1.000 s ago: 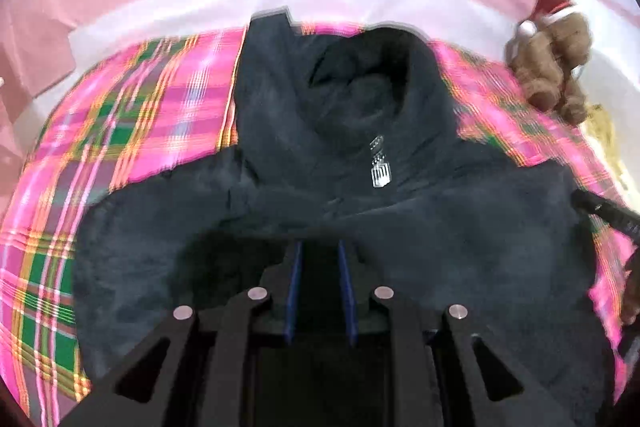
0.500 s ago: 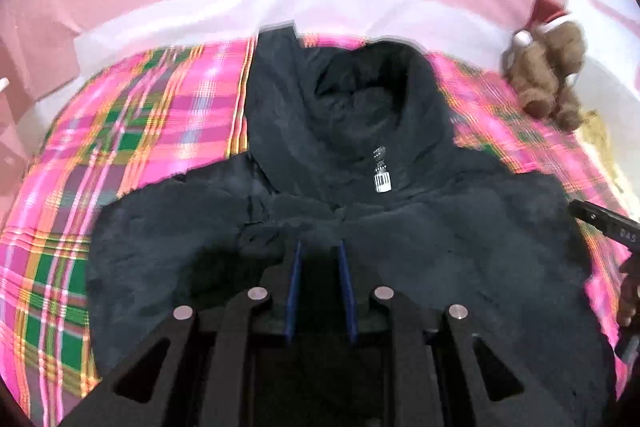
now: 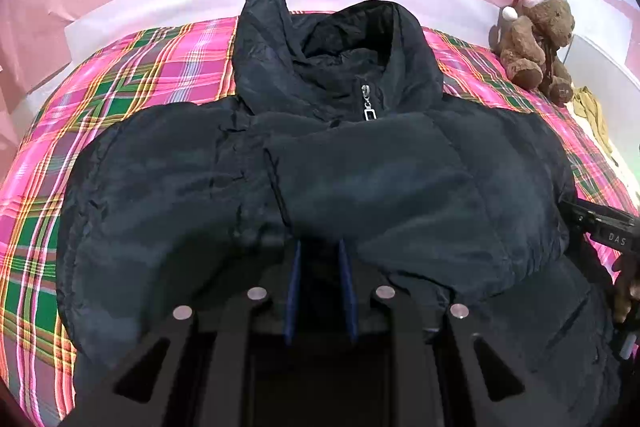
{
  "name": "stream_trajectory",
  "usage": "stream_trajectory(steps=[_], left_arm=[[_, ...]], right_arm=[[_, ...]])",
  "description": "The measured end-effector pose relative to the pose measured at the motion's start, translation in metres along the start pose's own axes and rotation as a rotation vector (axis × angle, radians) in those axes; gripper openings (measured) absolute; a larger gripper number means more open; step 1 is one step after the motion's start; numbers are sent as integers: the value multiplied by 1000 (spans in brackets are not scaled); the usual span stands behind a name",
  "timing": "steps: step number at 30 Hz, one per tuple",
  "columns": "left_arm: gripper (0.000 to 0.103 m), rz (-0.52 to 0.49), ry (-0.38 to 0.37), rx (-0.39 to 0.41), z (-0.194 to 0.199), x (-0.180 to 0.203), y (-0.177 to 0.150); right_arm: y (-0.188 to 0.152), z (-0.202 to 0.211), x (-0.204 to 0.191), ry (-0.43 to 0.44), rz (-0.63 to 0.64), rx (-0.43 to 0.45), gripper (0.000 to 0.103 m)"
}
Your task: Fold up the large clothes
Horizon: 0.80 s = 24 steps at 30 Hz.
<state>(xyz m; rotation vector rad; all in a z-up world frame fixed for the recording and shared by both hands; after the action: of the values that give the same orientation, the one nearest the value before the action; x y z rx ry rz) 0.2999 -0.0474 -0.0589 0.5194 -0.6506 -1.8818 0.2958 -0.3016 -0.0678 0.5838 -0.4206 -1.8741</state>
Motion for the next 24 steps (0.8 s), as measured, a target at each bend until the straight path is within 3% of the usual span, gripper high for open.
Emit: stream_trajectory(steps=[4,10,17,24], left_arm=[[23,-3,18,-14,8,1,2],[23,-11,37,36,69,6,-6],[36,53,21,81,140,10,-49],[43,101,23,68,180,15,-95]], right_arm=[[-1,5,1,-9,-12,3,60],[-13,63,-13,-8,-10,58,60],[-60,138,-41,85,-16,122,60],[-111,175,-57,140,-23,108,60]])
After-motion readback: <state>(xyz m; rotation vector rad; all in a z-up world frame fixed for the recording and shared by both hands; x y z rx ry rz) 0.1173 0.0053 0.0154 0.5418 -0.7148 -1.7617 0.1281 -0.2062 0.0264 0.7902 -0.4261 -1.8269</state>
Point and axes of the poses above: each gripper's, at about its wrist camera, not at the fingertips, and z roughly against the way its jaws point, x to its right, y to its top, the point moved 2 cm from there along -z, roughly the way its jaws point, and after that the axes turned 13 degrees about -z, right-handed, at the moved point
